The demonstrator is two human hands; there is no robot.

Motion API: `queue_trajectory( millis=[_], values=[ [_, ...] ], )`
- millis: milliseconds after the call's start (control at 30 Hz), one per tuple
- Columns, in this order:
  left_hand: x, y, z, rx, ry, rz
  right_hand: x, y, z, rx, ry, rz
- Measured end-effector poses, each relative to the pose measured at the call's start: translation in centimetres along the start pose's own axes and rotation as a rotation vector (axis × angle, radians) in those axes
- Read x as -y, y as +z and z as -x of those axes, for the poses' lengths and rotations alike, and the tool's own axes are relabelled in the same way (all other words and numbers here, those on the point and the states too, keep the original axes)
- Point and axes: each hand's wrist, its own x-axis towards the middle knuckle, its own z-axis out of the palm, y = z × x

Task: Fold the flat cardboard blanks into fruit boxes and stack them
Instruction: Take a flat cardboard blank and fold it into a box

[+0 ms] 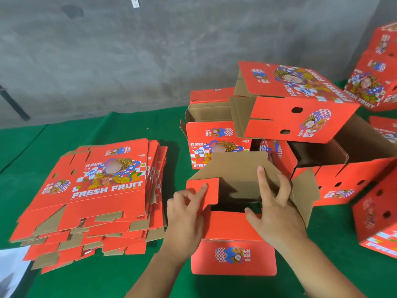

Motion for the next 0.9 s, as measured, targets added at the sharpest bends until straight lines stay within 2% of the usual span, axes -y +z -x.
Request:
queue_trajectory(
  millis=[100,233,300,367,433,500,600,667,700,767,833,900],
  values=[
    [-0.1,-0.3,-0.2,0.076,-0.067,-0.028,-0.1,-0.3,-0.2,-0.003,-0.042,-0.021],
    [-0.5,-2.0,-0.9,0.214,-0.146,0.117,0.5,-1.8,-0.4,-0.046,-0.129,-0.028],
    [-0.6,-2.7,-1.4,0.204,-0.208,0.080,1.1,-3.1,-0.5,-0.136,-0.172,0.031],
    [-1.0,-3.1,-1.7,0.208,-0.286,0.035,1.5,-4.2,-0.4,-0.306,-0.192,0.093],
    [-1.2,-3.2,-1.9,0.233,-0.336,0.017,1.4,-4.7,0.0,-0.428,-0.119,0.027],
    [-1.3,-3.5,-1.9,0.256,-0.350,0.013,0.7,-4.6,0.5,-0.472,0.015,-0.089],
    [-1.3,-3.6,-1.6,0.427,-0.321,-0.070,-1.0,-3.8,2.0,-0.371,0.097,-0.306],
    [-1.4,-3.5,-1.3,0.555,-0.330,-0.138,-2.0,-3.2,2.9,-0.171,0.043,-0.497],
    [-1.5,-3.4,-1.3,0.568,-0.328,-0.164,-2.2,-3.2,3.2,-0.108,-0.018,-0.498],
    [-1.5,-3.1,-1.5,0.491,-0.296,-0.171,-2.6,-3.1,3.5,-0.078,-0.101,-0.435],
    [-1.3,-2.7,-1.9,0.407,-0.295,-0.157,-2.8,-3.4,3.6,-0.054,-0.095,-0.434],
    [-0.9,-2.4,-2.2,0.391,-0.345,-0.140,-3.0,-3.4,3.9,-0.025,-0.078,-0.461]
  ],
)
